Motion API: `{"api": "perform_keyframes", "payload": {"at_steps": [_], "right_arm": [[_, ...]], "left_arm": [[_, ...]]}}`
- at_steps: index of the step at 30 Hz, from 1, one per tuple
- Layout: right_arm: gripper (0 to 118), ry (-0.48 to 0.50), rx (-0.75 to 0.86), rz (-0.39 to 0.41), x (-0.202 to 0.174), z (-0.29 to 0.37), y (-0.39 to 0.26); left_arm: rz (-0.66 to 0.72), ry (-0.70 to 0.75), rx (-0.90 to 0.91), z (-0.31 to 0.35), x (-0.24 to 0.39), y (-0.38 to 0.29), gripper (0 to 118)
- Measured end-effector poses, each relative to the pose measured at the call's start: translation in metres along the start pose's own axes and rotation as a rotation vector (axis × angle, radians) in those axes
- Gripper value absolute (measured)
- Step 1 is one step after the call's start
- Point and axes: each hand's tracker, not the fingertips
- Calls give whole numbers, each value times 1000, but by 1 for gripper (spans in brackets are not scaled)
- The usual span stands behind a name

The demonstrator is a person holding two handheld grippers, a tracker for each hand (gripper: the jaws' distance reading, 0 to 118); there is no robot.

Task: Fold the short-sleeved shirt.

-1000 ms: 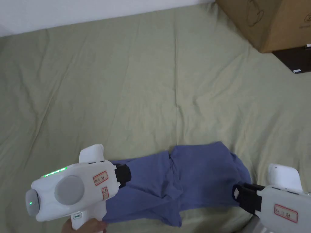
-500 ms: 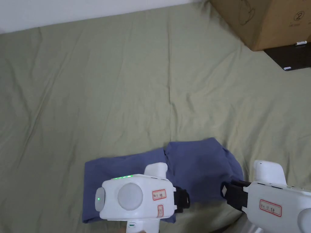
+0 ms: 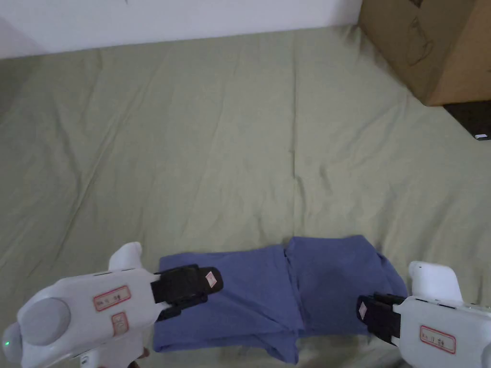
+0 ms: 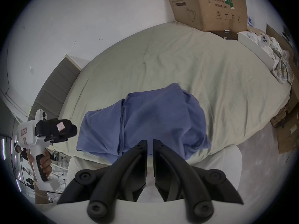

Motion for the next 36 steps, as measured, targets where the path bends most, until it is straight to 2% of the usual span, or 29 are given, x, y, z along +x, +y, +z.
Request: {"api": "perform_keyframes", "payload": {"at_steps": [2, 3, 4, 10, 14, 15, 16, 17, 18, 19, 22, 29, 34, 36], "right_arm": [[8, 4, -11, 20, -8, -5, 2], [8, 6, -16, 31, -13, -7, 3], [8, 7, -21, 40, -16, -9, 4], [8, 11, -57, 101, -39, -19, 8], [8, 14, -74, 134, -50, -25, 10], [8, 14, -79, 139, -52, -26, 11], [8, 12, -85, 143, -54, -28, 12], [8, 8, -89, 147, -56, -28, 12], [8, 7, -91, 151, -56, -28, 12], [8, 8, -93, 157, -57, -28, 12], [8, 4, -106, 171, -60, -31, 13], [8, -1, -119, 182, -68, -35, 13], [8, 13, -121, 188, -72, -36, 13], [8, 19, -118, 184, -71, -36, 13]], "left_arm": [[76, 31, 45, 11, -26, 3, 84], [107, 34, 46, 15, -38, 3, 96], [124, 25, 42, 17, -48, 4, 102], [247, -2, 12, 3, -93, 0, 101], [345, -190, -75, -30, -110, -8, 101], [364, -246, -84, -39, -113, -11, 99], [372, -252, -90, -44, -114, -12, 78], [360, -215, -70, -42, -114, -13, 38], [324, -171, -50, -42, -114, -12, 12], [297, -88, -63, -47, -115, -12, 12], [383, -192, -71, -46, -125, -14, 12], [322, -205, -53, -16, -127, -7, 12], [289, -112, 21, 41, -144, 4, 12], [289, -34, 56, 66, -156, 9, 12]]}}
